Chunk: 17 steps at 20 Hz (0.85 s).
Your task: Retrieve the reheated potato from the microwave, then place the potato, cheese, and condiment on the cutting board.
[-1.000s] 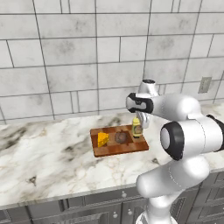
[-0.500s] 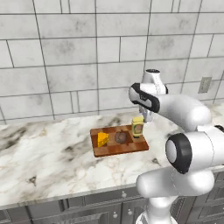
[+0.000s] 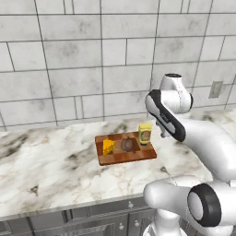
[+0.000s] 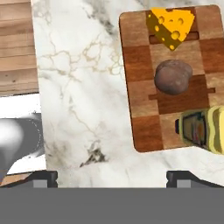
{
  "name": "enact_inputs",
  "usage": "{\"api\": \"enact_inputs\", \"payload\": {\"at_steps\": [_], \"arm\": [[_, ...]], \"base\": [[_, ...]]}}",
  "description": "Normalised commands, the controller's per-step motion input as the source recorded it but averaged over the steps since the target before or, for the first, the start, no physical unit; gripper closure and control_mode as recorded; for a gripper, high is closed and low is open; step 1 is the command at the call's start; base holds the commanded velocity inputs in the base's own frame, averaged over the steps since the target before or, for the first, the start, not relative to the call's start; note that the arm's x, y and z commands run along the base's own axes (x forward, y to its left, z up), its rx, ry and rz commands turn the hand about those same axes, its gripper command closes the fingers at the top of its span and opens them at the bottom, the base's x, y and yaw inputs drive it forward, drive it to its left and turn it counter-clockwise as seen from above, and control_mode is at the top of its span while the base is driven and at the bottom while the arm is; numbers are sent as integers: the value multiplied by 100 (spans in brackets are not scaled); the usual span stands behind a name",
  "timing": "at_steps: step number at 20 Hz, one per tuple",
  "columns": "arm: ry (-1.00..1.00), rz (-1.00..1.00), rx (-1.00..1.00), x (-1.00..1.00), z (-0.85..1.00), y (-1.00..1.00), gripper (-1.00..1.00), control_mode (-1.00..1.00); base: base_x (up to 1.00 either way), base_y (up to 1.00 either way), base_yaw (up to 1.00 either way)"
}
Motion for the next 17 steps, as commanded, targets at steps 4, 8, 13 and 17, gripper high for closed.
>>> {"api": "enact_inputs", "payload": {"at_steps": [4,8,13,17], "arm": [[0,-36,-7,-100,1,-29,-100,-100],[0,-51,-6,-62,3,-69,-100,-100],[2,-52,0,-43,8,-89,-100,-100],[1,-42,0,-40,13,-99,-100,-100]], "base": [[0,0,0],[0,0,0],[0,0,0],[0,0,0]]}}
